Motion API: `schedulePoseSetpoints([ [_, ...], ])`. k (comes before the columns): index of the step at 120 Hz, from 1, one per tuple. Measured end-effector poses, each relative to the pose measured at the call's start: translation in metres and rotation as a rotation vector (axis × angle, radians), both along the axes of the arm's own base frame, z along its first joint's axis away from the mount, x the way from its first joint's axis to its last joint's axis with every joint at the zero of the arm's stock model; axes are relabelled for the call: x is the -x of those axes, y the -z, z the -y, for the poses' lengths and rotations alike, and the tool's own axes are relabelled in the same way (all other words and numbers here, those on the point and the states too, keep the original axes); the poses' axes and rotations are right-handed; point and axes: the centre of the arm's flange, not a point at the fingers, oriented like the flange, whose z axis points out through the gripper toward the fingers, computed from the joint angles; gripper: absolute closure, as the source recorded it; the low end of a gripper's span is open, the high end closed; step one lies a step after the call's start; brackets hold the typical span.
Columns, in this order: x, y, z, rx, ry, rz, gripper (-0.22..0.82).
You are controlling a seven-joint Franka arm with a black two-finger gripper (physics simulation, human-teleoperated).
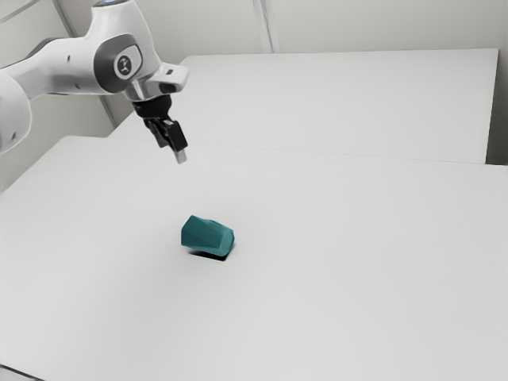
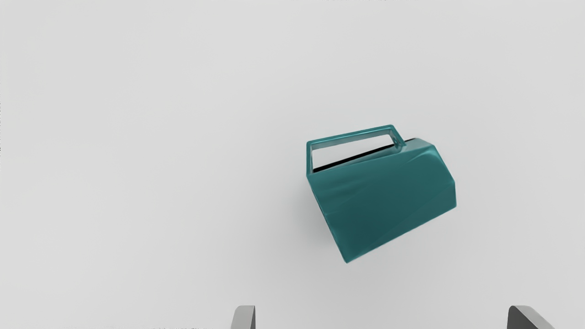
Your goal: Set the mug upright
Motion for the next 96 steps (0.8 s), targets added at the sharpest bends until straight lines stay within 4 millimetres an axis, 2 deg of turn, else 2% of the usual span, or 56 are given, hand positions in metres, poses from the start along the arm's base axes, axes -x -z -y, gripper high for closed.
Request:
schedulePoseSetpoints([
  [10, 0.004, 0.006, -0.001, 0.002, -0.035, -0.004, 0.0],
  [18, 0.012, 0.031, -0.011, 0.08, -0.093, -0.024, 0.0],
  [26, 0.025, 0.063, -0.038, 0.21, -0.2, -0.044, 0.0],
  [40, 0.04, 0.098, -0.093, 0.357, -0.362, -0.04, 0.0],
  [50, 0.045, 0.125, -0.117, 0.42, -0.41, -0.059, 0.0],
  [65, 0.046, 0.156, -0.121, 0.481, -0.381, -0.11, 0.0],
  [77, 0.046, 0.182, -0.115, 0.549, -0.357, -0.148, 0.0],
  [96, 0.046, 0.209, -0.111, 0.637, -0.313, -0.162, 0.0],
])
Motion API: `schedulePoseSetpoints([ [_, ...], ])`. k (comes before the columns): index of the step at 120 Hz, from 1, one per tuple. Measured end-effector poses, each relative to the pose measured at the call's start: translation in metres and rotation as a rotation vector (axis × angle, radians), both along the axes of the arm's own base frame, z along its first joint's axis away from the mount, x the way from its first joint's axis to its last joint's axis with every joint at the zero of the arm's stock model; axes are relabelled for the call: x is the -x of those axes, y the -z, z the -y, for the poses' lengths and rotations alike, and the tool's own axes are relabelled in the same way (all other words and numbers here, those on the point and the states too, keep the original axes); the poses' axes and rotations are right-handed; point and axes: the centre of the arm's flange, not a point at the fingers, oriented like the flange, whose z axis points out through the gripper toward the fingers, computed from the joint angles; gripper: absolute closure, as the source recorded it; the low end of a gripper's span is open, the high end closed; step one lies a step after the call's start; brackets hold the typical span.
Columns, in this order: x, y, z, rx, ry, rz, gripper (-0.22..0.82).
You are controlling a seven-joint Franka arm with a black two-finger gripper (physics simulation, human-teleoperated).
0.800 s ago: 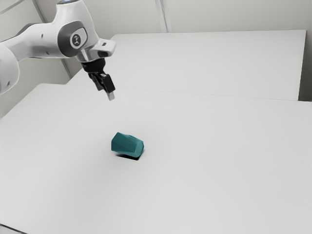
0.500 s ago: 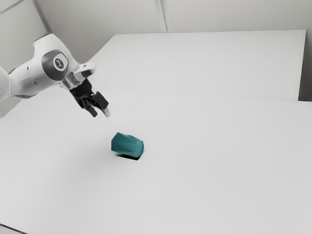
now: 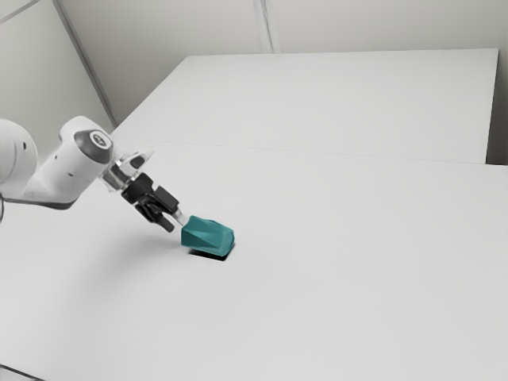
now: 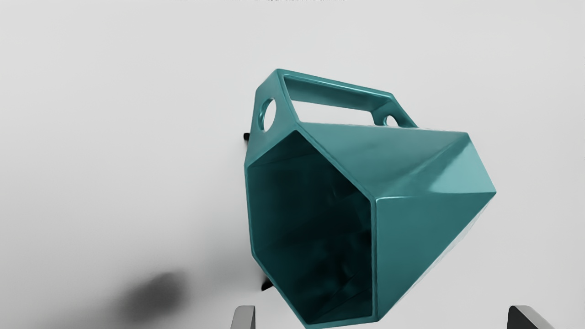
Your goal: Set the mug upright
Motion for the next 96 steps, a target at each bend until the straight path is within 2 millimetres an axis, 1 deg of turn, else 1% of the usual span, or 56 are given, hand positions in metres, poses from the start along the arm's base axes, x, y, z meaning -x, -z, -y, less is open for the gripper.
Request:
schedulePoseSetpoints([
  [18, -0.007, 0.012, -0.001, 0.038, 0.047, 0.038, 0.0],
  [34, -0.015, 0.017, 0.003, 0.074, 0.082, 0.083, 0.0],
  [46, -0.018, 0.019, 0.007, 0.1, 0.101, 0.112, 0.0],
  [67, -0.017, 0.03, 0.012, 0.144, 0.129, 0.135, 0.01],
  [73, -0.018, 0.032, 0.013, 0.156, 0.132, 0.144, 0.04],
  [96, -0.015, 0.044, 0.018, 0.218, 0.128, 0.161, 0.24],
])
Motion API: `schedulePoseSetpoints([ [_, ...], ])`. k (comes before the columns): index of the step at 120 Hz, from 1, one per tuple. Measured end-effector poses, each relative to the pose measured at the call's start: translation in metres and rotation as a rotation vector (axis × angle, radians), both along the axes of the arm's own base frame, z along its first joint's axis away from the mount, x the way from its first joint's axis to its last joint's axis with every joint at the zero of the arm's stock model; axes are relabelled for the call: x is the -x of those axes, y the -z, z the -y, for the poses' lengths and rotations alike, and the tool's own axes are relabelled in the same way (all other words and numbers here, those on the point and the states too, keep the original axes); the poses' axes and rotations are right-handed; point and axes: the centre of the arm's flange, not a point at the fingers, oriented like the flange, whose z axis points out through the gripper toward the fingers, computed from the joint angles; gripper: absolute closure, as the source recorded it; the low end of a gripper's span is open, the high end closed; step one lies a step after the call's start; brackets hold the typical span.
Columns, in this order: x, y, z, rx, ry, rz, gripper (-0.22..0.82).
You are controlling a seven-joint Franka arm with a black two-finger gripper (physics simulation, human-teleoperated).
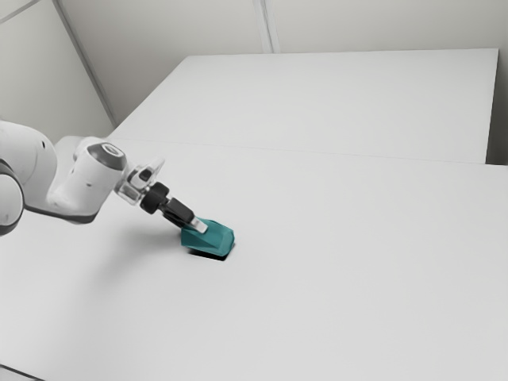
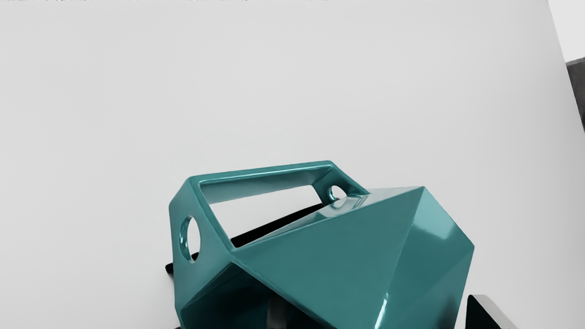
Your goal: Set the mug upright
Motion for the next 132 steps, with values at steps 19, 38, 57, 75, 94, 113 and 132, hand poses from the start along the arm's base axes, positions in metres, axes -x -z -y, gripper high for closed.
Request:
schedulePoseSetpoints([
  [19, -0.002, -0.003, 0.006, 0.048, -0.001, 0.037, 0.39],
  [38, -0.008, -0.012, 0.019, 0.078, 0.025, 0.083, 0.48],
  [57, -0.01, -0.016, 0.028, 0.098, 0.042, 0.113, 0.63],
  [75, -0.012, -0.021, 0.033, 0.106, 0.057, 0.139, 0.72],
  [94, -0.014, -0.027, 0.041, 0.113, 0.076, 0.163, 0.76],
  [113, -0.017, -0.062, 0.052, 0.092, 0.105, 0.228, 0.78],
  [132, -0.014, -0.1, 0.048, -0.045, 0.185, 0.265, 0.79],
])
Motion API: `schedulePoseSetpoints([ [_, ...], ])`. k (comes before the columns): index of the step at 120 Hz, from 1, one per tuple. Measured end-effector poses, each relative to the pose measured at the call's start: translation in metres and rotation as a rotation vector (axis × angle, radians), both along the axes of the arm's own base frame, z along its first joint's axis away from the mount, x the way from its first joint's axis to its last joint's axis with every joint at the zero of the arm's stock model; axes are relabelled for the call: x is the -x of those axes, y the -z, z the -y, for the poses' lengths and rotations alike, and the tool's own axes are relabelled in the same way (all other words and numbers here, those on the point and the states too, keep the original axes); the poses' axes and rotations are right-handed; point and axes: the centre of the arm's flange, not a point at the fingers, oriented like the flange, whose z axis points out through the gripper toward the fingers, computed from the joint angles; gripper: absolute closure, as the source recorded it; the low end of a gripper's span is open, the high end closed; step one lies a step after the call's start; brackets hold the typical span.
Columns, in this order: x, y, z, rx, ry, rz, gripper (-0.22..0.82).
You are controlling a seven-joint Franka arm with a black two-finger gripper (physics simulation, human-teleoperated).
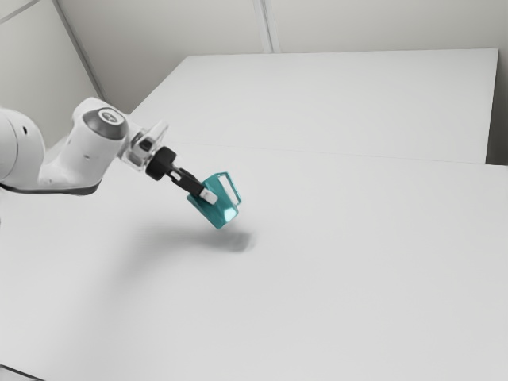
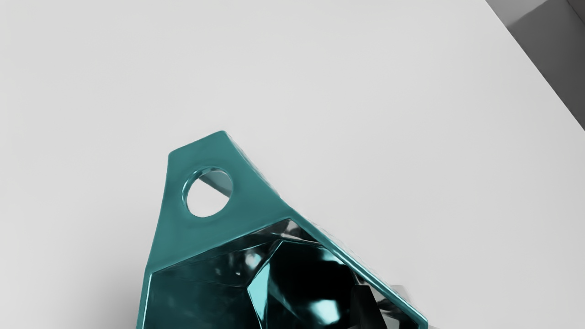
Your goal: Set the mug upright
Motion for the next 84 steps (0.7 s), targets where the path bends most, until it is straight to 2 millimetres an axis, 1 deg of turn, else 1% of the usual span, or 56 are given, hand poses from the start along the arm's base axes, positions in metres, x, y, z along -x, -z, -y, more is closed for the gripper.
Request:
schedulePoseSetpoints([
  [7, 0.001, -0.005, -0.001, -0.083, 0.024, 0.004, 0.79],
  [10, 0.0, -0.005, 0.004, -0.119, 0.039, 0.006, 0.79],
  [22, -0.007, 0.005, 0.049, -0.272, 0.126, 0.039, 0.79],
  [33, -0.012, 0.014, 0.084, -0.431, 0.204, 0.089, 0.79],
  [54, -0.018, 0.018, 0.125, -0.682, 0.297, 0.197, 0.79],
  [63, -0.019, 0.024, 0.135, -0.749, 0.304, 0.224, 0.79],
  [72, -0.021, 0.032, 0.138, -0.784, 0.28, 0.236, 0.79],
  [84, -0.024, 0.034, 0.14, -0.805, 0.231, 0.248, 0.79],
])
